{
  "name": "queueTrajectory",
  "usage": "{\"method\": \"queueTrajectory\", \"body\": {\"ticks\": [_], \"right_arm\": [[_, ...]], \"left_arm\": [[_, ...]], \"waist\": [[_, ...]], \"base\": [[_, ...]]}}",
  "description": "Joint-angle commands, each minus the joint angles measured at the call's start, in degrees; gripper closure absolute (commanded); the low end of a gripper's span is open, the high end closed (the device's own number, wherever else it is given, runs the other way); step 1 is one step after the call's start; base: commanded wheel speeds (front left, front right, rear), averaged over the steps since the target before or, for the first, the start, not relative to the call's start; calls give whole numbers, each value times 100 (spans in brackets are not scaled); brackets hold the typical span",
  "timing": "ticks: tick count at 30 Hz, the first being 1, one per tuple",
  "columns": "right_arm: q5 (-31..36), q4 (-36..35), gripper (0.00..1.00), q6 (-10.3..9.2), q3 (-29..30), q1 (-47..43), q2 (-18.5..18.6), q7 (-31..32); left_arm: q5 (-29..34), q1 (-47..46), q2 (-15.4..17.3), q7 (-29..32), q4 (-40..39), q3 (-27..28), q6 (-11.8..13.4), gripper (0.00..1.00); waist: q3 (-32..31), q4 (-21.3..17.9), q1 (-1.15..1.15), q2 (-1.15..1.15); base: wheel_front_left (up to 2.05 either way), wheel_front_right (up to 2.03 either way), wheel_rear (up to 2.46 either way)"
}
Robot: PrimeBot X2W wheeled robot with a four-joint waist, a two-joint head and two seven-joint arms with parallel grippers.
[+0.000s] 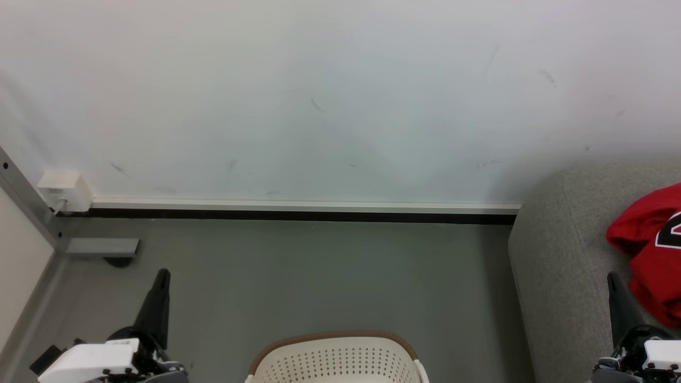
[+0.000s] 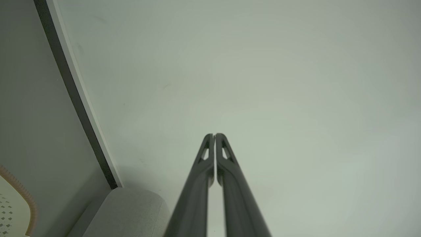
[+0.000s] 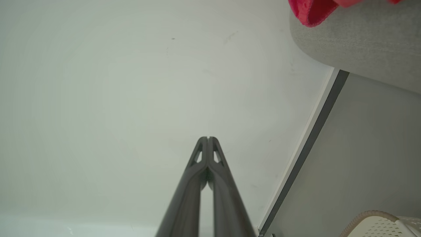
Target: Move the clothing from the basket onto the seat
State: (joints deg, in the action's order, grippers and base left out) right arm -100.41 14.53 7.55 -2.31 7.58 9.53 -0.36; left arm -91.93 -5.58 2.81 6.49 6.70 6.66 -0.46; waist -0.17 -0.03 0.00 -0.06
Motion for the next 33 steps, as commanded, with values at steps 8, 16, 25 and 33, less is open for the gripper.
{"method": "queueTrajectory", "body": {"ticks": [8,16,25,33], "right_arm": [[-144,-57,100,-12,-128,-2,138,-118],[-249,-83,100,-12,-251,-6,256,-216],[-375,-123,100,-12,-410,-8,366,-341],[-501,-156,100,-12,-539,-7,463,-446]], "left_arm": [[-83,-32,12,13,-24,13,3,100],[-83,-32,12,13,-26,12,4,100],[-84,-31,12,13,-29,12,4,100],[-84,-30,12,13,-31,12,5,100]], "waist": [[1,0,0,0],[2,1,0,0],[3,1,0,0],[4,1,0,0]], "base": [[0,0,0],[0,0,0],[0,0,0],[0,0,0]]}}
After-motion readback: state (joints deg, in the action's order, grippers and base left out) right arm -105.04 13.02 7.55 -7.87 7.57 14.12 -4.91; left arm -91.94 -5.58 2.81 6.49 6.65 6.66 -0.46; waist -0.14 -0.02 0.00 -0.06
